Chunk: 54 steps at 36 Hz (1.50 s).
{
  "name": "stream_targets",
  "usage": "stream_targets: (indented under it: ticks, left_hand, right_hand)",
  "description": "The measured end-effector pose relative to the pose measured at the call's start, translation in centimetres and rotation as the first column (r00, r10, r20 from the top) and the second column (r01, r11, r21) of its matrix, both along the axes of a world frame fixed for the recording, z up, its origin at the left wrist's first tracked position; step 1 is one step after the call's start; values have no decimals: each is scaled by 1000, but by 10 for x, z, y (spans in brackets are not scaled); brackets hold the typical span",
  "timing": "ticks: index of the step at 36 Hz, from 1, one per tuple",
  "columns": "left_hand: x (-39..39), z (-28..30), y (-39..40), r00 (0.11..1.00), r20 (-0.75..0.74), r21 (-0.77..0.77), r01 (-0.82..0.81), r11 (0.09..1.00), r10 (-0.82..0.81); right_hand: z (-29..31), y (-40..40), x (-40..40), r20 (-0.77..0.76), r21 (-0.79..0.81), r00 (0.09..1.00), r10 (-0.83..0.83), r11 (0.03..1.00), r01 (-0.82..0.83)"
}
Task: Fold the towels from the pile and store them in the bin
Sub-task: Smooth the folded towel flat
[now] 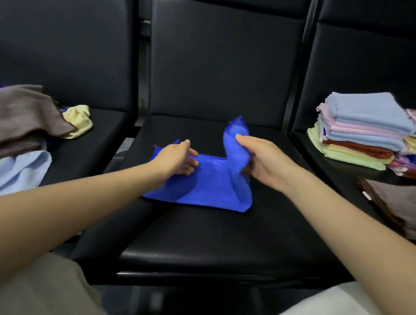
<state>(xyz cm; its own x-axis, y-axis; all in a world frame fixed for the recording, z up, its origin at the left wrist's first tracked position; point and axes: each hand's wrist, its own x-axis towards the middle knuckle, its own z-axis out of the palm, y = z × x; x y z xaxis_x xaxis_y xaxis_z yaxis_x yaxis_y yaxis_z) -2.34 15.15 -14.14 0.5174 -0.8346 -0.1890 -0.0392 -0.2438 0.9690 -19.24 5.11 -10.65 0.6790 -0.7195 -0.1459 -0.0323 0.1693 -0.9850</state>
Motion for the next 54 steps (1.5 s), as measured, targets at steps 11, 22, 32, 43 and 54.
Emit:
stream_targets:
  ticks: [11, 22, 32, 43, 54]
  left_hand:
    - [-5, -9, -8, 996, 29, 100, -92, 991, 89]
    - [21, 17, -2, 973, 176, -101, -131, 986, 147]
    - [62, -2, 46, 691, 707, 375, -183, 909, -152]
    - [48, 4, 47, 782, 592, 493, -158, 855, -197]
    - [-28, 10, -2, 987, 135, 119, -98, 988, 82]
  right_hand:
    - [-40, -20, 8, -543, -728, 743, -391, 660, -184]
    - [-35, -11, 19, -414, -696, 853, -317, 714, -73]
    - [-43, 6, 36, -614, -708, 700, -364, 647, -284]
    - [-39, 15, 36, -718, -630, 582, -381, 712, -310]
    - [-51, 13, 4, -302, -566, 876, -375, 810, 152]
